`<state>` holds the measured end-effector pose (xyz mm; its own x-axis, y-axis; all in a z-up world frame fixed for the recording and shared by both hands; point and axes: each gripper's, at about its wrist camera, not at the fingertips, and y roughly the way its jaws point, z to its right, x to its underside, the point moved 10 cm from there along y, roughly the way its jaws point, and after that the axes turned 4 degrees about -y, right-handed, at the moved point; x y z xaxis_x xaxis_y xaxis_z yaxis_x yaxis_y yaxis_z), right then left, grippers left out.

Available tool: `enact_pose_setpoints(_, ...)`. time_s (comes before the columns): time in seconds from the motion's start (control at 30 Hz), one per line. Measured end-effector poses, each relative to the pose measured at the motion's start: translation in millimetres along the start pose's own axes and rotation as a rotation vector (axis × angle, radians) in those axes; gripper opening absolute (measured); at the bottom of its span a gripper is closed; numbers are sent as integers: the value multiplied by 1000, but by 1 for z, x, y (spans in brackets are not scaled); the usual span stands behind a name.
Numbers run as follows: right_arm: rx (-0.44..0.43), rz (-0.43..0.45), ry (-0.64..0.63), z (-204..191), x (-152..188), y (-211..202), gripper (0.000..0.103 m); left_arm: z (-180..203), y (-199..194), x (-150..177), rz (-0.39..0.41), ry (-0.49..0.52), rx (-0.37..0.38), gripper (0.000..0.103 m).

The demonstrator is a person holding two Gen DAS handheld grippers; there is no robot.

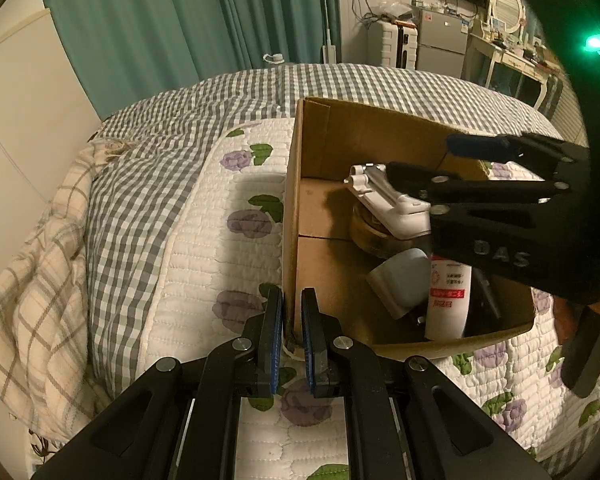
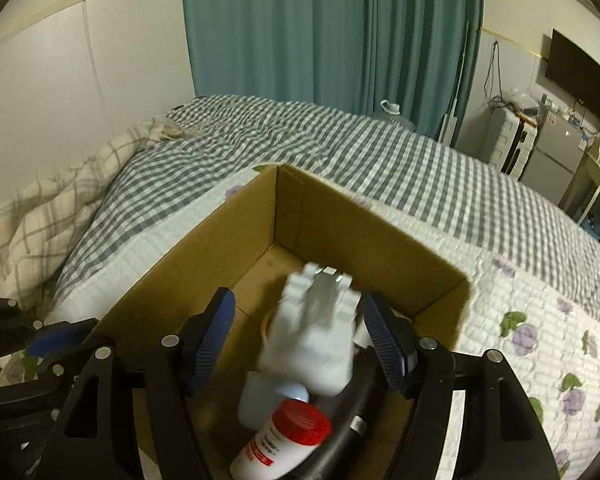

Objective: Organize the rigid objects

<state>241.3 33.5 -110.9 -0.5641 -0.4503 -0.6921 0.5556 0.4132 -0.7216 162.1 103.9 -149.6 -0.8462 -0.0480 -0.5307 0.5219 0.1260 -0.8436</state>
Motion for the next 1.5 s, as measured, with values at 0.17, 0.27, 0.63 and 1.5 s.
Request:
enact_pose_setpoints(0.17, 47, 6, -13, 11, 5, -14, 77, 0, 0, 0, 1, -1, 3, 8)
enact_pose_setpoints(0.27, 69, 8, 4, 20, 14, -25, 80, 0, 0, 0, 2, -6, 5, 8)
enact_pose_setpoints(0.63, 196, 43, 123, 57, 49, -102, 80, 13, -52, -18, 120, 14, 80, 8)
enact_pose_setpoints(1.5, 391, 433, 273, 30, 106, -313, 103, 47, -234, 26, 640, 31, 207, 84)
